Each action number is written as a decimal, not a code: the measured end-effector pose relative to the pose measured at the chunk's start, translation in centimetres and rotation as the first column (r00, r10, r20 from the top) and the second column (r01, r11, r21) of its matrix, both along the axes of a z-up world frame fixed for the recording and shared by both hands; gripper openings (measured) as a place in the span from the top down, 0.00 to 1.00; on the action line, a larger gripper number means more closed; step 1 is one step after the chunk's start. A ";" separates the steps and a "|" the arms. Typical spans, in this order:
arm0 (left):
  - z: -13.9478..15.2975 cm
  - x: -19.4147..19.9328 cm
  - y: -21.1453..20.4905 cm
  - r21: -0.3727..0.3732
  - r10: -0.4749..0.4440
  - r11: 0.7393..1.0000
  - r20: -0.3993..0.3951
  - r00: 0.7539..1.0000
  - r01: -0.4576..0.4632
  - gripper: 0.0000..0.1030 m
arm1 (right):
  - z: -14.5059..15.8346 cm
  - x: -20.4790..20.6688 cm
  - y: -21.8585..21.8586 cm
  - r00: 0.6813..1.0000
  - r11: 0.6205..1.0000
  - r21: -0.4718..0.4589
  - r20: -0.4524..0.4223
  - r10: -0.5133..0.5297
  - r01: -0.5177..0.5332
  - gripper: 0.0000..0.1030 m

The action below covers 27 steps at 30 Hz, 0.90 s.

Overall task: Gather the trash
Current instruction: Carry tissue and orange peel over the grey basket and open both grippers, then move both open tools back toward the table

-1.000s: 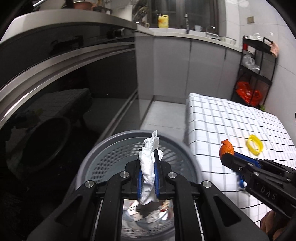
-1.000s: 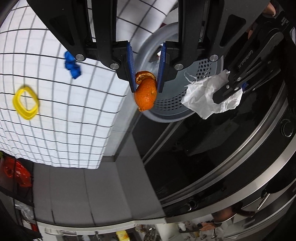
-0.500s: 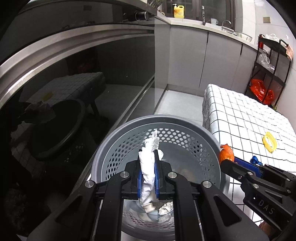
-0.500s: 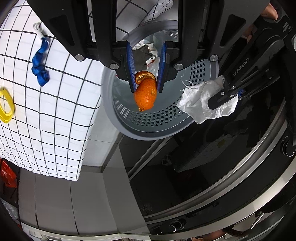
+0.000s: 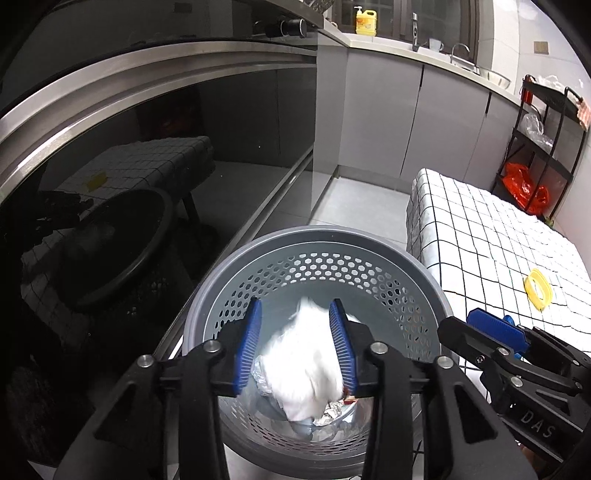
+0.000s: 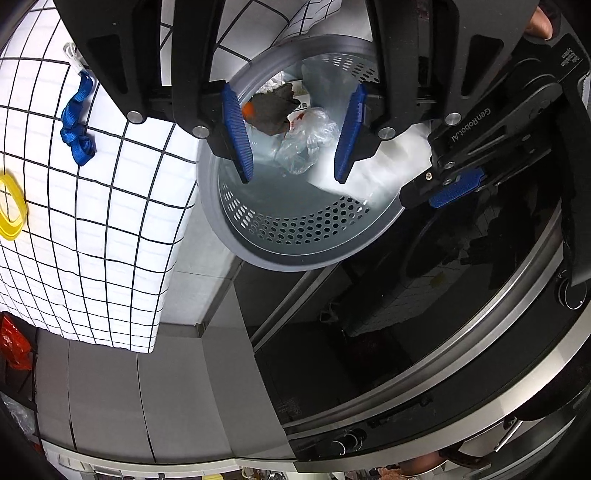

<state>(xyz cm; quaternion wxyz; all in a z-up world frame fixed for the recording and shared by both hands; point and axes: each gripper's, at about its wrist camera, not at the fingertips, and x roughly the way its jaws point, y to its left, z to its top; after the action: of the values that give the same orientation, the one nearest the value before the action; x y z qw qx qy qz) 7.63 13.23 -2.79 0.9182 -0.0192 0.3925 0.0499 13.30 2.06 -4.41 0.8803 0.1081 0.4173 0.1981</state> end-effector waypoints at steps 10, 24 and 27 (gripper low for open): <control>0.0 0.0 0.0 0.002 0.003 1.000 -0.001 1.000 -0.003 0.58 | -0.1 0.0 -0.2 1.000 1.000 0.006 -0.004 -0.005 0.005 0.57; 0.4 -0.4 -0.4 0.018 0.001 1.000 0.022 1.000 -0.001 0.44 | 0.0 -0.1 -1.0 1.000 1.000 0.002 0.002 -0.030 0.030 0.55; 0.6 -0.5 -0.6 0.020 -0.006 1.000 0.034 0.999 0.005 0.37 | 0.2 -0.3 -1.8 0.998 0.999 0.001 0.010 -0.054 0.054 0.53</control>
<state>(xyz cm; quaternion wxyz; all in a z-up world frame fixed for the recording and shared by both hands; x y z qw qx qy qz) 7.11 12.58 -2.20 0.9249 -0.0100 0.3765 0.0510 12.95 0.31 -4.18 0.8875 0.1185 0.4095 0.1751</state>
